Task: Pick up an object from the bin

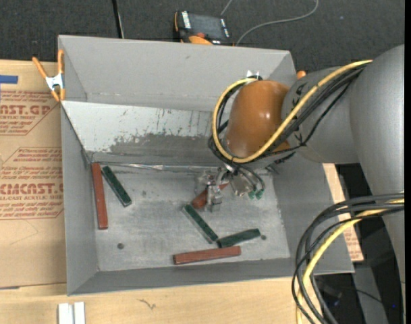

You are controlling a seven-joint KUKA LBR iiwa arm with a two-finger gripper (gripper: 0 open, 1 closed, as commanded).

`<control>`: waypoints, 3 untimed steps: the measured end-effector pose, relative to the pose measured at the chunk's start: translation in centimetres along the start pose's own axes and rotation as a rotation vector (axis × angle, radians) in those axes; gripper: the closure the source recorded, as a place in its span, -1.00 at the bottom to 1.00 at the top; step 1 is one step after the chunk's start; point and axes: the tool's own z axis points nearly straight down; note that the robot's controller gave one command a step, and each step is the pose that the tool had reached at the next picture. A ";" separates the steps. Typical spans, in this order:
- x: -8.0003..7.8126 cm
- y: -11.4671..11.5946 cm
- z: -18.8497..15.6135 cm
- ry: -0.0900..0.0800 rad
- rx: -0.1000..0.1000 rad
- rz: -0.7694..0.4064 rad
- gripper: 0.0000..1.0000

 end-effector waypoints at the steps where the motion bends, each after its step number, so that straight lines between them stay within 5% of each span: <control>1: 0.4 1.5 -28.0 -0.011 0.004 -0.019 1.00; 2: 0.4 1.6 -27.5 -0.003 0.001 -0.019 -1.00; 3: 2.6 4.2 -13.7 0.008 -0.002 -0.058 -1.00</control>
Offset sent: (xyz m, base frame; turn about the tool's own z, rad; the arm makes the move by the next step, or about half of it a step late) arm -0.0091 0.0135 0.2742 -0.0199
